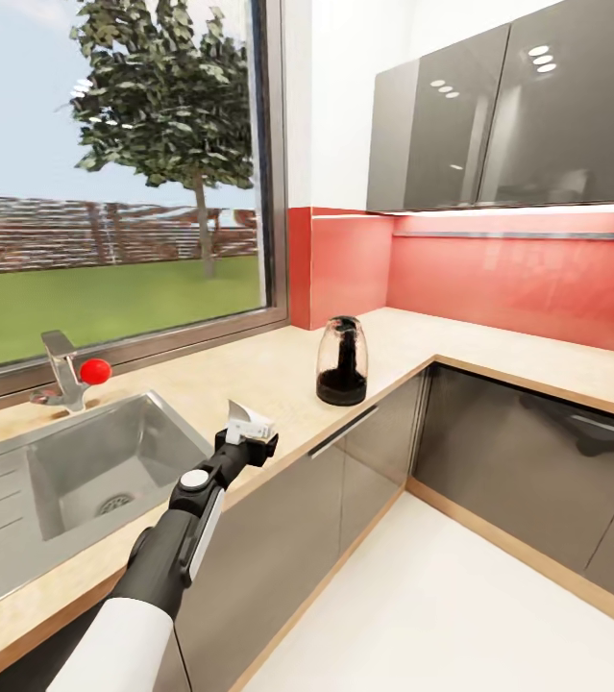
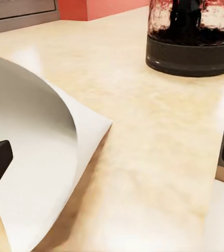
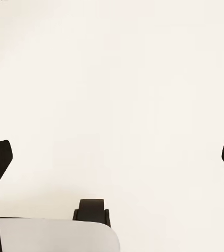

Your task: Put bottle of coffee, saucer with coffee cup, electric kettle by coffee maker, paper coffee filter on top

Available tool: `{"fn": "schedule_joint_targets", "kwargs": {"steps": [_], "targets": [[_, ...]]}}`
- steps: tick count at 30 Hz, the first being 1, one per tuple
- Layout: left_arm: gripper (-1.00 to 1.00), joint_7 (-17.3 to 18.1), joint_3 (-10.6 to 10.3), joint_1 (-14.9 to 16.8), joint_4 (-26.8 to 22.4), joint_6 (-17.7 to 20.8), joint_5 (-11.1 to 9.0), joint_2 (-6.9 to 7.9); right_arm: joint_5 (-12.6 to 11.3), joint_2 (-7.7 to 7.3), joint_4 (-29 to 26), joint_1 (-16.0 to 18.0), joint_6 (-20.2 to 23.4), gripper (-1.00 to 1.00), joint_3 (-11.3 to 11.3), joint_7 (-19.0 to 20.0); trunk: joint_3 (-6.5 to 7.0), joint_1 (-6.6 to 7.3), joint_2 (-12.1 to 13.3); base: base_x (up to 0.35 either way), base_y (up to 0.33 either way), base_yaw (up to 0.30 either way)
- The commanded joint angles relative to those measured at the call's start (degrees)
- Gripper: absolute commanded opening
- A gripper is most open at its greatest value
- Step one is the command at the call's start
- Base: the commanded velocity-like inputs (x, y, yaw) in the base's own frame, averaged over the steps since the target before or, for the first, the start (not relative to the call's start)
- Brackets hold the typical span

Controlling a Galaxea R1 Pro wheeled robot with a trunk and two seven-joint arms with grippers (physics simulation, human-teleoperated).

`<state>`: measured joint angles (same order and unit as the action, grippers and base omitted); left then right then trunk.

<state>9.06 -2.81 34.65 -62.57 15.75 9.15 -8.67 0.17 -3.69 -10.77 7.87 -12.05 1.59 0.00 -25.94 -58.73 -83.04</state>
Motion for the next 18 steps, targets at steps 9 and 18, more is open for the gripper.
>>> {"fn": "schedule_joint_targets", "kwargs": {"steps": [9, 18], "targets": [[1.00, 0.3, 0.1, 0.0, -0.1, 0.2, 0.6, -0.03, 0.0, 0.00, 0.0, 0.0, -0.2, 1.00, 0.2, 0.0, -0.06, 0.00, 0.0, 0.094, 0.002, 0.000], [1.00, 0.3, 0.1, 0.0, -0.1, 0.2, 0.6, -0.03, 0.1, 0.00, 0.0, 0.0, -0.2, 1.00, 0.1, 0.0, -0.06, 0.00, 0.0, 0.020, -0.021, 0.000]]}}
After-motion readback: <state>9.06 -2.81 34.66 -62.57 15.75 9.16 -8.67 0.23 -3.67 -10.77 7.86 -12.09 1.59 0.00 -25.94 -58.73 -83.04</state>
